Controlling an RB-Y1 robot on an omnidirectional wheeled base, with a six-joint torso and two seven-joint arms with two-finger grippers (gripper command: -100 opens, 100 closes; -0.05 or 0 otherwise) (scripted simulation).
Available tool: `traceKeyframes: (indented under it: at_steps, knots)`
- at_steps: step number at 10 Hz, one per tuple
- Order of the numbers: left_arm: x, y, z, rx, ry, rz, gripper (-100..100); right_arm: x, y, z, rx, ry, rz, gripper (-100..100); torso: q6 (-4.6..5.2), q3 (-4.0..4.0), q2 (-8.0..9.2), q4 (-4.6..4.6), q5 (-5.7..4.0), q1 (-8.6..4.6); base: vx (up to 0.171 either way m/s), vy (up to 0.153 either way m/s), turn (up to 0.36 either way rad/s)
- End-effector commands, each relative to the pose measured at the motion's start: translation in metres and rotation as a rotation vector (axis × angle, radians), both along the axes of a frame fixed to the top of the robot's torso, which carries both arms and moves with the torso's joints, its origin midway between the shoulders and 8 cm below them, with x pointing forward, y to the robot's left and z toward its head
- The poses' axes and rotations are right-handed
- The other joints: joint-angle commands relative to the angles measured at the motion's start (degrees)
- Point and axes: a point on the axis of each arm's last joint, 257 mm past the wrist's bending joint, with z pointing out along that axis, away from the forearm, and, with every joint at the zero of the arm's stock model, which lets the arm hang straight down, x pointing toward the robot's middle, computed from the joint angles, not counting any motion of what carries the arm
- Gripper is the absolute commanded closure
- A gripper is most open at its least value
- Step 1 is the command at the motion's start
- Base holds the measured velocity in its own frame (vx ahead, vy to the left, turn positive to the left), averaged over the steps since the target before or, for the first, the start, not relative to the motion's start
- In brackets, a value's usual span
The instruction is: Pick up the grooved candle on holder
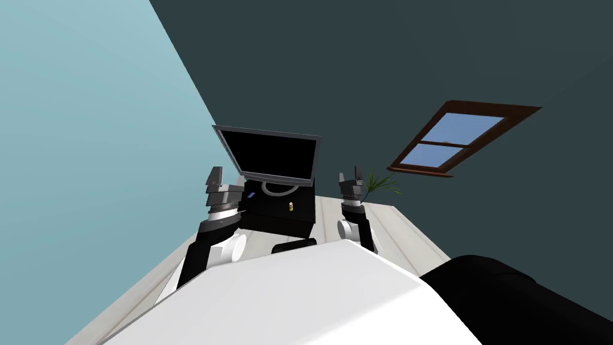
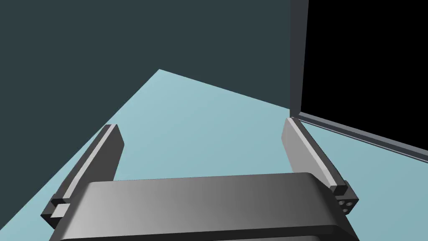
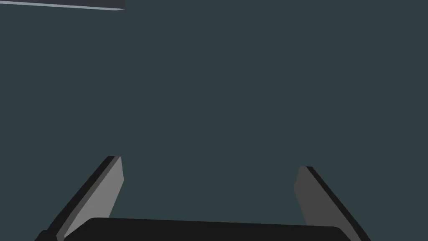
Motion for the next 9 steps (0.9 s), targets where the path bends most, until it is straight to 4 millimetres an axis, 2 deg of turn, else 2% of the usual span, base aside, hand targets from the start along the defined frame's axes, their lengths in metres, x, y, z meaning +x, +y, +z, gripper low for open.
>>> traceKeyframes:
  at_steps: [1, 3, 6, 7, 9]
  knots:
    - [0.005, 0.003, -0.008, 0.059, 0.018, 0.011, -100, 0.0, 0.0, 0.0, 0.0, 0.0, 0.0, 0, 0.0, 0.0, 0.0, 0.0, 0.0, 0.0, -0.033, -0.015, -0.136]
    - [0.012, 0.011, -0.018, 0.12, 0.039, 0.041, -100, 0.0, 0.0, 0.0, 0.0, 0.0, 0.0, 0, 0.02, 0.1, 0.18, 0.04, -0.01, -0.05, -0.069, -0.018, -0.166]
    - [0.025, 0.036, -0.034, 0.22, 0.072, 0.122, -100, 0.0, 0.0, 0.0, 0.0, 0.0, 0.0, 0, 0.02, 0.21, 0.38, 0.08, -0.03, -0.13, -0.101, -0.041, -0.202]
    - [0.026, 0.036, -0.037, 0.219, 0.079, 0.123, -100, 0.0, 0.0, 0.0, 0.0, 0.0, 0.0, 0, 0.02, 0.24, 0.41, 0.09, -0.03, -0.14, -0.077, -0.025, -0.071]
    - [0.034, 0.06, -0.046, 0.284, 0.097, 0.198, -100, 0.0, 0.0, 0.0, 0.0, 0.0, 0.0, 0, 0.02, 0.18, 0.31, 0.07, -0.02, -0.08, -0.091, -0.044, -0.218]
